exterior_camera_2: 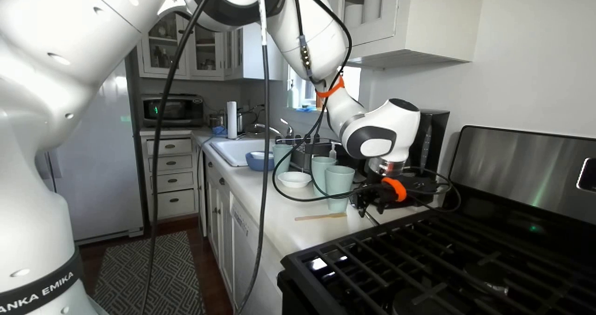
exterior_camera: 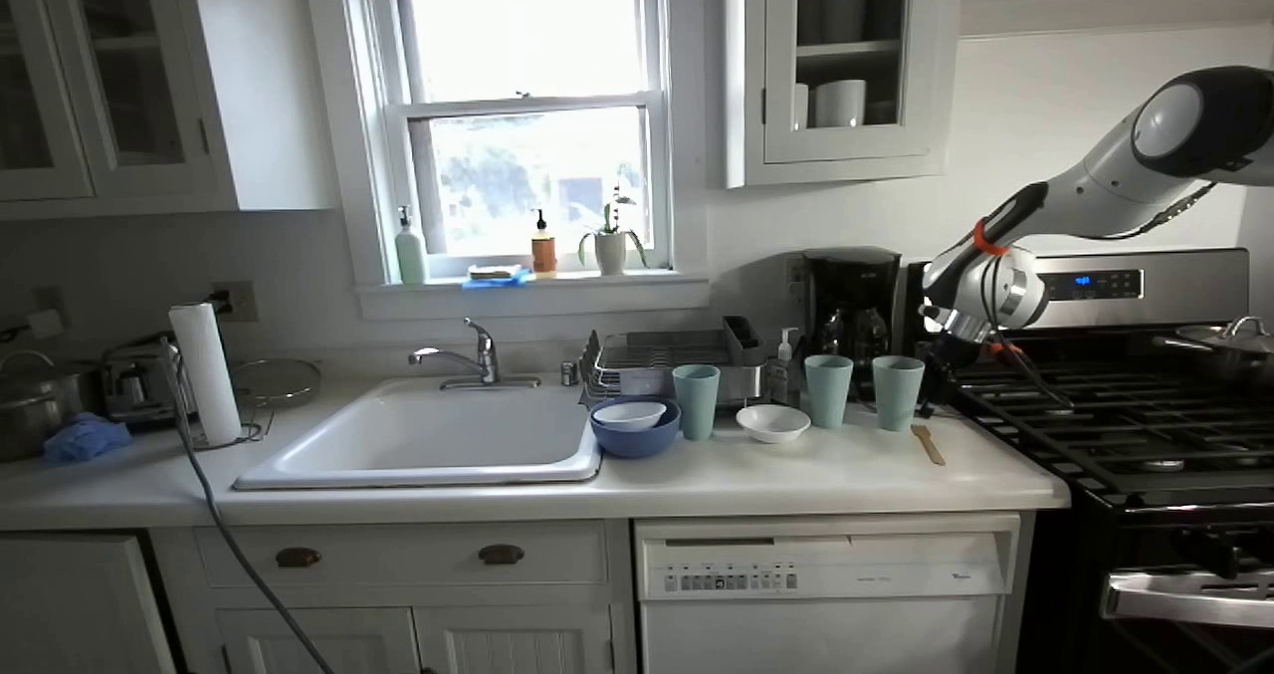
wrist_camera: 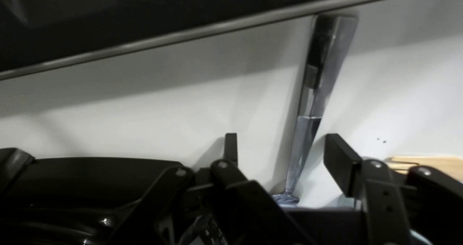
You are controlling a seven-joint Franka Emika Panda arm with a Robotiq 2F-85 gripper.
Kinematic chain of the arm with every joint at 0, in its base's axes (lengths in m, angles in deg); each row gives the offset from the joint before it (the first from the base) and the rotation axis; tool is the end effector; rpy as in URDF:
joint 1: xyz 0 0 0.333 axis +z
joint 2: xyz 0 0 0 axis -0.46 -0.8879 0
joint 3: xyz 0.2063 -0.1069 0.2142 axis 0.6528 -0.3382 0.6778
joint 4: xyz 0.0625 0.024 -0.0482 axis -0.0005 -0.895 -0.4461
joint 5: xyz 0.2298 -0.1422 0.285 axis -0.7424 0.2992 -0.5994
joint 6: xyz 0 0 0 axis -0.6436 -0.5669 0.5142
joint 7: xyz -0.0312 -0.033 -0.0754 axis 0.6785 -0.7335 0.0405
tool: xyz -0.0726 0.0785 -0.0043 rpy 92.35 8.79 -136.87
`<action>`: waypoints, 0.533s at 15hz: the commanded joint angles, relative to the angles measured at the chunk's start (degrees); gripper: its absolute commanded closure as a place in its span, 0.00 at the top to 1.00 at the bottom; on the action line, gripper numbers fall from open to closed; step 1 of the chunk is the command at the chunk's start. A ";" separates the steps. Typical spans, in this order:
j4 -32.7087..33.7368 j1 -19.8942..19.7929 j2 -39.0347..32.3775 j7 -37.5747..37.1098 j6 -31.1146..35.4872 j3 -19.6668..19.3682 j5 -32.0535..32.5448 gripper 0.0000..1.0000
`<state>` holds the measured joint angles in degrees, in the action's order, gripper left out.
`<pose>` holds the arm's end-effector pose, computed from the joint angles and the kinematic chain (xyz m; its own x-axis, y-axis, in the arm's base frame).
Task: Put the fork in the cup on the right
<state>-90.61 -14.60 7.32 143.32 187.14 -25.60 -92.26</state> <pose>0.5844 -0.3632 0.2061 0.6543 0.6793 0.3322 0.6922 -0.7149 0.0987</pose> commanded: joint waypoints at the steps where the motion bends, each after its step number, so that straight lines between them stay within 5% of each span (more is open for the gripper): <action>1: 2.82 0.34 -1.75 2.23 -2.03 0.12 -2.22 0.55; 8: 3.79 1.18 -1.97 2.35 -5.85 -1.07 -2.43 0.04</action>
<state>-89.32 -14.42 7.16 144.13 182.95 -25.69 -93.02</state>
